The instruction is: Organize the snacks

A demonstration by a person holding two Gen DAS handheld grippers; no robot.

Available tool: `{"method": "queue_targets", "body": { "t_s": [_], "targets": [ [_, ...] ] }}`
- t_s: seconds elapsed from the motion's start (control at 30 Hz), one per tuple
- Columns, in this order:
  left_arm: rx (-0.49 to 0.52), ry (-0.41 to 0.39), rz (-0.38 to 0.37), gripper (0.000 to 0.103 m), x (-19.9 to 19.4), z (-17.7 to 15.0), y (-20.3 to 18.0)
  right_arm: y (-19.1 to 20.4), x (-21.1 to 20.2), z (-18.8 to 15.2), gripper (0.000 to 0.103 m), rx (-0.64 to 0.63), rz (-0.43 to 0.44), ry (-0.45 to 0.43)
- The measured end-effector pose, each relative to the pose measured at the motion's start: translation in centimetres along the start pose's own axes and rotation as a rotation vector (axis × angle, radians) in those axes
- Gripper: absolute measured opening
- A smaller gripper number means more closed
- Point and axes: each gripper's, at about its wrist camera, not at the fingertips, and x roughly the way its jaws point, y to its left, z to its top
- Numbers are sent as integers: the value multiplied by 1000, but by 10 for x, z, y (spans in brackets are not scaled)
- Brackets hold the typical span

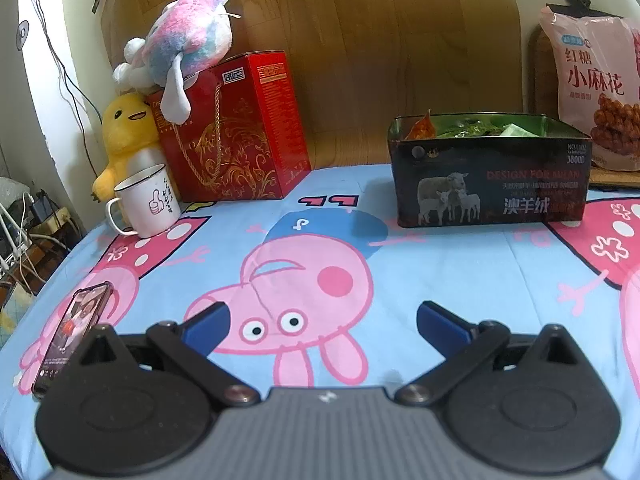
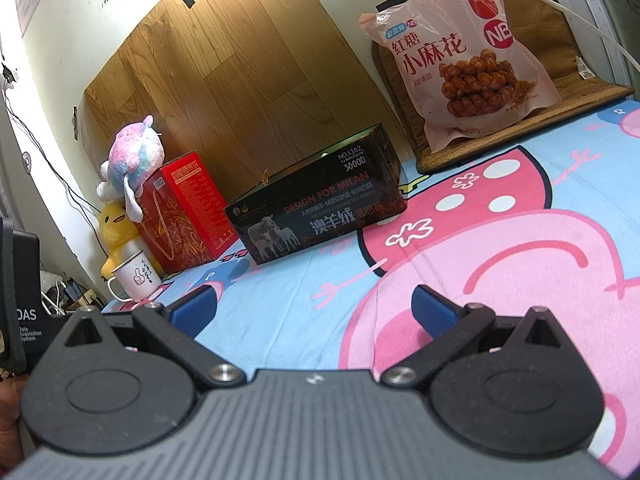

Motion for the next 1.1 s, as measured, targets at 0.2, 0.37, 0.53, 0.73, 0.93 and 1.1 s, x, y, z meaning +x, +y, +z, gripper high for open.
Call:
{"method": "queue_targets", "body": {
  "t_s": [0.2, 0.37, 0.53, 0.73, 0.93, 1.1],
  "targets": [
    [20, -8, 34, 103, 0, 0, -2, 0, 0, 0, 103, 0, 0, 0],
    [44, -24, 65, 103, -1, 0, -4, 0, -1, 0, 103, 1, 0, 0],
    [65, -31, 85, 103, -1, 0, -6, 0, -1, 0, 103, 1, 1, 0],
    [76, -24, 76, 103, 0, -1, -7, 0, -1, 0, 103, 2, 1, 0],
    [81, 5, 30, 103, 2, -1, -10, -1, 0, 1, 103, 4, 1, 1],
    [85, 32, -17, 103, 3, -2, -13, -1, 0, 0, 103, 8, 4, 3]
  ]
}}
